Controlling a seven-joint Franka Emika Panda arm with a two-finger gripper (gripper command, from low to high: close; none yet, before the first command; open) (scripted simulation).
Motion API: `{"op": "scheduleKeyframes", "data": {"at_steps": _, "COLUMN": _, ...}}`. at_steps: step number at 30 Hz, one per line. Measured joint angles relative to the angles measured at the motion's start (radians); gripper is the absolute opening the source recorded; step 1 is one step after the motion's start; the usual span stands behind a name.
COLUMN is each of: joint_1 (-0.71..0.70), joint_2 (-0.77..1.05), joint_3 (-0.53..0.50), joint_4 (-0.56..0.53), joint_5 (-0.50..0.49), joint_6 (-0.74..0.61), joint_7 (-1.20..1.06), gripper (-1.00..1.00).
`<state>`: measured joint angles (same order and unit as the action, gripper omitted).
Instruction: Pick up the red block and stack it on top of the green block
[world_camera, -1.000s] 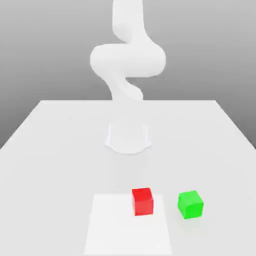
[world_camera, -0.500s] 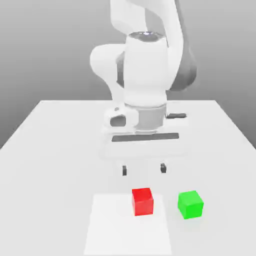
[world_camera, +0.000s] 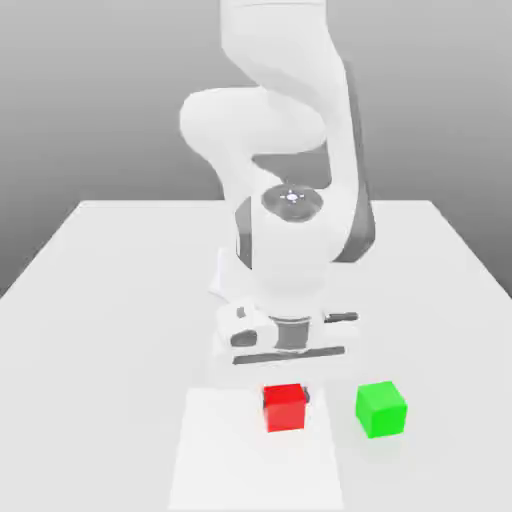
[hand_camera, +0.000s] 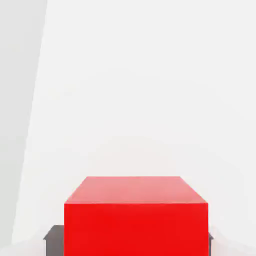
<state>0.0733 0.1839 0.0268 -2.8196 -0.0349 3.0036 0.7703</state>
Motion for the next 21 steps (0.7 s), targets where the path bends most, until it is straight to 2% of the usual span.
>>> {"op": "scheduleKeyframes", "data": {"at_steps": 6, "joint_1": -0.002, "joint_2": -0.201, "joint_3": 0.012, "joint_4": -0.028, "joint_5": 0.036, "joint_6": -0.173, "joint_7": -0.03, "gripper": -1.0}}
{"op": "scheduleKeyframes", "data": {"at_steps": 8, "joint_1": 0.036, "joint_2": -0.228, "joint_3": 0.025, "joint_4": -0.02, "joint_5": 0.041, "joint_6": -0.209, "joint_7": -0.095, "gripper": -1.0}}
{"op": "scheduleKeyframes", "data": {"at_steps": 18, "joint_1": 0.227, "joint_2": -0.272, "joint_3": 0.099, "joint_4": 0.06, "joint_5": 0.06, "joint_6": -0.332, "joint_7": -0.537, "gripper": -1.0}}
{"op": "scheduleKeyframes", "data": {"at_steps": 21, "joint_1": 0.249, "joint_2": -0.209, "joint_3": 0.103, "joint_4": 0.072, "joint_5": 0.043, "joint_6": -0.282, "joint_7": -0.576, "gripper": -1.0}}
